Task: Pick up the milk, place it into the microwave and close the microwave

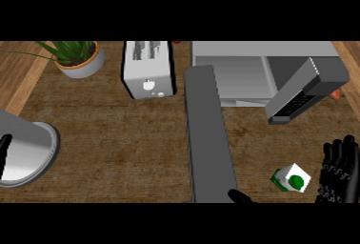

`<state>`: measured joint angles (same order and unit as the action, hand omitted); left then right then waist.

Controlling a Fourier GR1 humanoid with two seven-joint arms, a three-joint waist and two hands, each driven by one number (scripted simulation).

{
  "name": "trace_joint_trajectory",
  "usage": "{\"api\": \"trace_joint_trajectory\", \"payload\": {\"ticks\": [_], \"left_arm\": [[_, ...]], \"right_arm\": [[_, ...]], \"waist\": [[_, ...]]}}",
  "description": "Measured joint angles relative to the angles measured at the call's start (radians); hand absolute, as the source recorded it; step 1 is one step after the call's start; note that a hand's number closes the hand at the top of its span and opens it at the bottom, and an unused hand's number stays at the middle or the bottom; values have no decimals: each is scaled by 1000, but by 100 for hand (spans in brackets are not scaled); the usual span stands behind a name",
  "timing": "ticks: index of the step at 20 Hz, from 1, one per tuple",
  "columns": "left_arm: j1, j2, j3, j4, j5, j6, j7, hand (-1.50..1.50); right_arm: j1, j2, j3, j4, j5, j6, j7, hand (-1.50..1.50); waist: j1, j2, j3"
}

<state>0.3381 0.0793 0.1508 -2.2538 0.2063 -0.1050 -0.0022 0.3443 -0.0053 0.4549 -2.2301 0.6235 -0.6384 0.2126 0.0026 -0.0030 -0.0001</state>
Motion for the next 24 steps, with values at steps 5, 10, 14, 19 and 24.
{"api": "trace_joint_trajectory", "payload": {"ticks": [5,10,14,19,24], "left_arm": [[64,0,44,-57,52,-44,8,-150],[82,-13,64,-68,65,-66,18,-150],[124,-24,92,-75,87,-102,-4,-150],[145,-15,141,-56,126,-157,-27,-150],[177,-33,176,-44,147,-213,-62,-150]], "right_arm": [[48,-25,-16,45,-95,-36,-78,-150],[49,-44,-96,129,-240,-58,-189,-150],[80,-47,-152,197,-338,-68,-280,-150],[91,-39,-241,319,-470,-54,-422,-150],[85,-35,-331,449,-573,-16,-544,-150]], "waist": [[0,-1,0],[-1,0,0],[0,0,0],[-1,1,1],[0,1,1]]}}
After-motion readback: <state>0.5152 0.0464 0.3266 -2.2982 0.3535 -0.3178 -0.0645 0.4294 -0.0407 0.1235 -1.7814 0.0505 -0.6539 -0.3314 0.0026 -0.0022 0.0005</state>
